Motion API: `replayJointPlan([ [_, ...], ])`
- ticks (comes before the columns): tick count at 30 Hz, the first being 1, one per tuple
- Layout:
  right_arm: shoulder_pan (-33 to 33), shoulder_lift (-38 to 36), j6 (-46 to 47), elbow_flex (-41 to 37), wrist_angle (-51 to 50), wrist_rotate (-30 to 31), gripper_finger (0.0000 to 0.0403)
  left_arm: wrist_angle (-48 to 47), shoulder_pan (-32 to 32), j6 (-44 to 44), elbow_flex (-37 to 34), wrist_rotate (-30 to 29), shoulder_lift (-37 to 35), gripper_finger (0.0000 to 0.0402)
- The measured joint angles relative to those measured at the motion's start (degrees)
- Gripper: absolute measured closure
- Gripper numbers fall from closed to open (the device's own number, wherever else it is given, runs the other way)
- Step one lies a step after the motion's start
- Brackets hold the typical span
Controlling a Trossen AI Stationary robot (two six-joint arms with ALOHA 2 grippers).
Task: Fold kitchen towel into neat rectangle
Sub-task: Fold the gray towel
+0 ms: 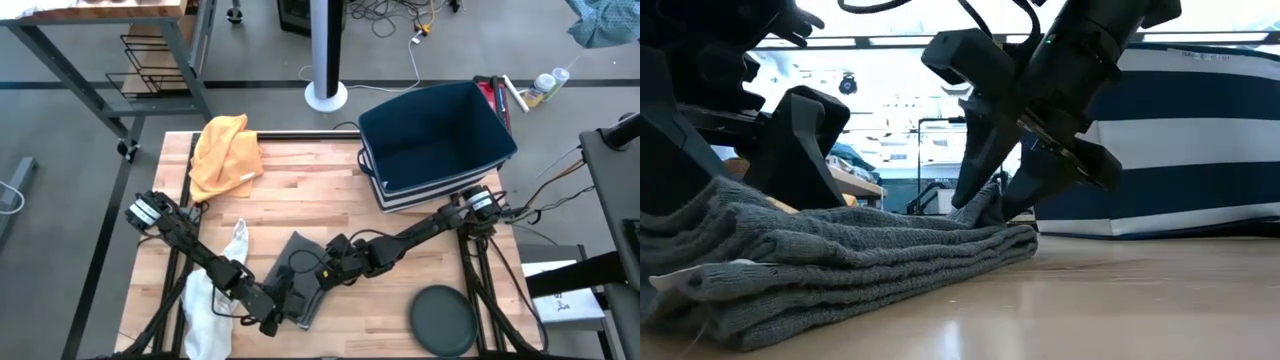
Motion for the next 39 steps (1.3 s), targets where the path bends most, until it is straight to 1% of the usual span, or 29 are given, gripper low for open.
replayJointPlan([
  [5, -0.02, 0.21, 2.5, 0.0, -4.57, 0.35, 0.022, -0.06, 0.0, -0.02, -0.07, -0.02, 0.0, 0.0193],
  [9, 0.0, 0.22, 2.14, 0.35, -2.55, 0.15, 0.0221, -0.03, 0.0, -0.18, -0.07, -0.04, 0.33, 0.0191],
  [14, 0.0, 0.1, -0.3, 2.72, -0.87, -0.09, 0.0234, 1.17, 0.02, -0.47, -0.06, -0.19, 2.83, 0.0185],
  [20, -0.24, 0.07, -0.5, 3.21, -2.55, -1.27, 0.0266, 2.53, -0.02, -0.72, 0.04, -0.28, 3.56, 0.0185],
  [24, -0.26, 0.06, 2.25, 2.75, -6.88, -1.48, 0.0291, 2.73, -0.46, 0.65, 0.02, -0.49, 3.32, 0.0192],
  [29, -0.26, 0.05, 2.02, 2.64, -5.59, -3.33, 0.0313, 2.95, -0.76, 2.14, -0.04, -1.55, 3.28, 0.0197],
  [33, -0.28, 0.05, -0.65, 2.64, -3.12, -6.71, 0.0329, 3.04, -0.76, 2.54, -0.04, -2.11, 3.26, 0.0192],
  [39, -0.54, 0.15, -0.3, 2.29, -2.88, -6.66, 0.0363, 3.15, -0.94, 2.85, -0.07, -3.08, 3.21, 0.0185],
])
